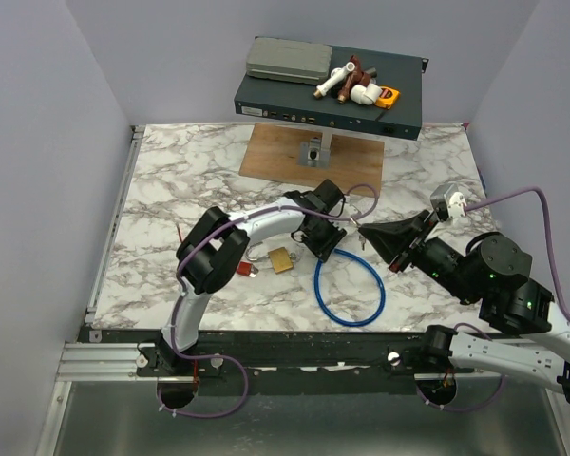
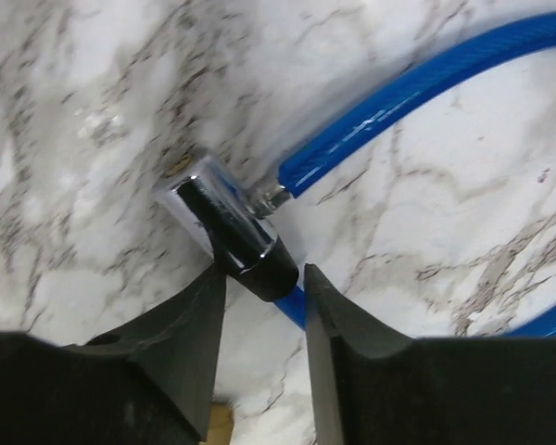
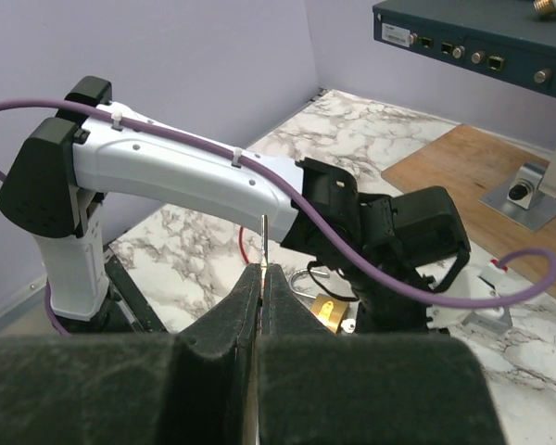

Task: Unlock with the key
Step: Adjust the lock at the center of the board.

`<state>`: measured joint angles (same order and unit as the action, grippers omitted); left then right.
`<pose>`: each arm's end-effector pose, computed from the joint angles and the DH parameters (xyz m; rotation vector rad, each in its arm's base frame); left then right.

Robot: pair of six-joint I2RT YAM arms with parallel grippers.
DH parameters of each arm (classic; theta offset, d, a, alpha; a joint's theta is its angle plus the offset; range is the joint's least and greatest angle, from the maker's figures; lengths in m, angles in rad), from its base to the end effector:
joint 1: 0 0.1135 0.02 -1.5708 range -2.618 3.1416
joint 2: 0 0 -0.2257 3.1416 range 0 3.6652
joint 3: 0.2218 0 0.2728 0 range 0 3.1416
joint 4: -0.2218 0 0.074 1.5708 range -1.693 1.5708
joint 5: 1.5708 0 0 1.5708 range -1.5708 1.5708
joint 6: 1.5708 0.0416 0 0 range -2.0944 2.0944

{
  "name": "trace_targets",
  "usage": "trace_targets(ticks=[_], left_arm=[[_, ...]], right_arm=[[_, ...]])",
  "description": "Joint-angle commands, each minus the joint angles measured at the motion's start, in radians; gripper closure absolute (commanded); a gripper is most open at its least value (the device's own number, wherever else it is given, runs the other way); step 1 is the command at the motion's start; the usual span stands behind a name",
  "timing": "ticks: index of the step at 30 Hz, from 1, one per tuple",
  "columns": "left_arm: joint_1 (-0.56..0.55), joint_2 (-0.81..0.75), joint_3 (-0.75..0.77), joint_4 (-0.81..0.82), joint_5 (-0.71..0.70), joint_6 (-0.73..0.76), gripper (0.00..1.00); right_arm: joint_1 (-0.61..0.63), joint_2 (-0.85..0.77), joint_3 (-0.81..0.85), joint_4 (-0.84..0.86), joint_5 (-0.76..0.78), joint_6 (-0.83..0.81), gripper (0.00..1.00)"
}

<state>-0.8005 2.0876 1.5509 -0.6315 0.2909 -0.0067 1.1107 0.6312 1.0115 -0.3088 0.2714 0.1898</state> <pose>0.2947 -0.3209 0.1205 1.1691 2.5709 -0.6065 0.0883 0.1531 0.4093 -0.4833 1.4840 0.8364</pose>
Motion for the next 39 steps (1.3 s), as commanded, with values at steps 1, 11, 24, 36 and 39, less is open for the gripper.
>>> trace_targets(ticks=[1, 11, 24, 36, 39], left_arm=[[-0.045, 0.057, 0.045, -0.033, 0.041, 0.055, 0.70], [-0.042, 0.014, 0.037, -0.033, 0.040, 0.150, 0.88], [-0.025, -0.036, -0.047, -0.076, 0.034, 0.080, 0.31], [-0.065, -0.012, -0.114, 0.019, -0.022, 0.100, 0.53], [-0.079, 0.000, -0.108, 0.042, -0.058, 0.120, 0.53]], right_arm=[[-0.001, -0.005, 0.020, -0.025, 0.030, -0.017, 0.99], [-0.001, 0.000, 0.041, -0.033, 0.062, -0.040, 0.99], [0.000, -0.016, 0.033, -0.033, 0.069, -0.027, 0.99], [-0.001, 0.007, 0.041, -0.022, 0.073, -0.037, 0.99], [-0.001, 0.016, 0.042, -0.016, 0.075, -0.040, 0.99]])
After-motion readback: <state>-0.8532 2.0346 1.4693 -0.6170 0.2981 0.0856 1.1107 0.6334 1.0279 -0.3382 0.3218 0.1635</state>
